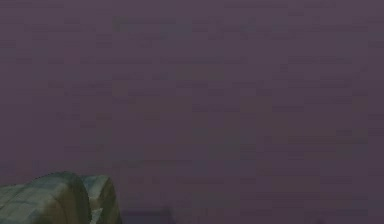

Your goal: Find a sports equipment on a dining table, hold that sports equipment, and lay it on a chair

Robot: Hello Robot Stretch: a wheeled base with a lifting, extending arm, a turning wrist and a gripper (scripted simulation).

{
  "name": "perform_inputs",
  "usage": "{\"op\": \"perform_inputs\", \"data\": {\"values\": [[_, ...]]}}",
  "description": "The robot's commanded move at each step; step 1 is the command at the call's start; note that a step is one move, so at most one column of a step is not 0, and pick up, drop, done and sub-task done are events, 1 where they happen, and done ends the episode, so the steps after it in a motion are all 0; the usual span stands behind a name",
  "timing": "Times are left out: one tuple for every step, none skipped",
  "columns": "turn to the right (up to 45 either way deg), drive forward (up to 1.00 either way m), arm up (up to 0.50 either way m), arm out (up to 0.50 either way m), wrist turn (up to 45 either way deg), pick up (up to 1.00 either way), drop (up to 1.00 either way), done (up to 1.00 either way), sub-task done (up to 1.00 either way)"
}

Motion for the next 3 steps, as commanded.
{"op": "perform_inputs", "data": {"values": [[0.0, 0.00, 0.00, 0.00, 45.0, 0.00, 0.00, 0.00, 0.00], [0.0, 0.00, 0.00, 0.00, 39.0, 0.00, 0.00, 0.00, 0.00], [0.0, 0.00, -0.22, 0.00, 0.0, 0.00, 0.00, 0.00, 0.00]]}}
